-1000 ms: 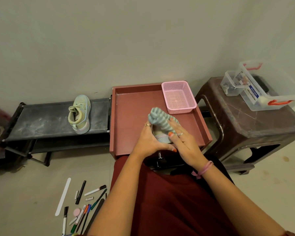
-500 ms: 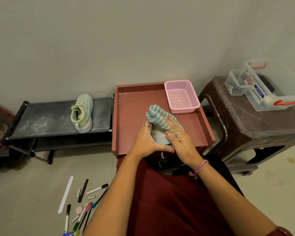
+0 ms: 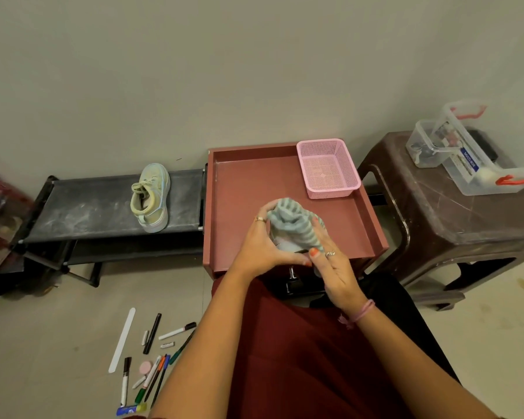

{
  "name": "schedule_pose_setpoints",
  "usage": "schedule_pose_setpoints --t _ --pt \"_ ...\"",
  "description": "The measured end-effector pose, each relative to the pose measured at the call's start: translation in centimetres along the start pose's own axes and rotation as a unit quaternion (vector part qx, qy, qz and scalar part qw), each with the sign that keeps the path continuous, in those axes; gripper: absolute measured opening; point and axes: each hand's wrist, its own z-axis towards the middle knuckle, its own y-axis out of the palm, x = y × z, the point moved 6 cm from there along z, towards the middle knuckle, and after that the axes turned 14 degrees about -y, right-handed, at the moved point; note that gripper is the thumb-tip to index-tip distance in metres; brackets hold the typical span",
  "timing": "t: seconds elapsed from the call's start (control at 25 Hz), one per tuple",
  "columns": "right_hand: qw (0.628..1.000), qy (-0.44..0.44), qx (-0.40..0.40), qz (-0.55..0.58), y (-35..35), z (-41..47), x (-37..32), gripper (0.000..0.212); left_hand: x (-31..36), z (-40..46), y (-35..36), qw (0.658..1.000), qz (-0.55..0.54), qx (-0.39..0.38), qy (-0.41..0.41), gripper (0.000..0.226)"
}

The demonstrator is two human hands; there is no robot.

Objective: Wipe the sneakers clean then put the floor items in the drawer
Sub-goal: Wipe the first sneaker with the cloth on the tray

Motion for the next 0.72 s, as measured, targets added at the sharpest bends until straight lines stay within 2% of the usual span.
schedule_pose_setpoints --t 0.08,0.16,0.2,0.28,0.36,0.44,0.52,0.56,0.6,0.68,0.72 --pt "0.990 0.088 0.068 0.092 0.1 0.8 1.0 0.041 0.3 0.1 -0.1 1.000 -0.011 0.005 0.008 0.104" --pt "0.994 0.096 0.050 0.030 1.1 1.6 0.1 0.043 0.2 0.5 -0.6 1.000 -0.004 0.008 0.010 0.103" --pt "0.998 0.039 0.020 -0.045 1.3 1.7 -0.9 0.044 0.0 0.7 -1.0 1.000 0.000 0.010 0.005 0.100" --pt "0.982 -0.099 -0.062 -0.151 1.6 1.5 -1.9 0.043 -0.4 1.0 -1.2 1.000 -0.006 -0.001 -0.002 0.094" --pt "0.982 -0.121 -0.062 -0.129 1.3 0.8 -1.5 0.044 -0.4 0.8 -1.1 1.000 -0.015 0.004 -0.008 0.098" --pt "0.999 -0.035 0.035 -0.021 0.6 0.8 -0.1 0.037 0.2 0.5 -0.7 1.000 -0.016 0.008 -0.001 0.100" --pt "0.985 0.074 0.113 0.108 1.1 1.1 0.7 0.025 0.5 0.6 -0.6 1.000 -0.017 0.007 0.007 0.101" --pt "0.984 0.089 0.117 0.100 1.3 1.3 0.5 0.028 0.4 0.9 -0.8 1.000 -0.014 0.009 0.003 0.100" --pt "0.991 0.083 0.096 0.045 1.6 1.6 -0.1 0.035 0.4 1.0 -1.1 1.000 -0.012 0.010 -0.001 0.096" --pt "0.993 -0.036 0.009 -0.111 1.9 1.9 -1.2 0.042 0.2 1.3 -1.3 1.000 0.001 0.003 -0.008 0.084" --pt "0.985 -0.083 -0.032 -0.148 1.9 1.7 -1.0 0.042 0.1 1.5 -1.1 1.000 0.006 0.000 -0.008 0.080"
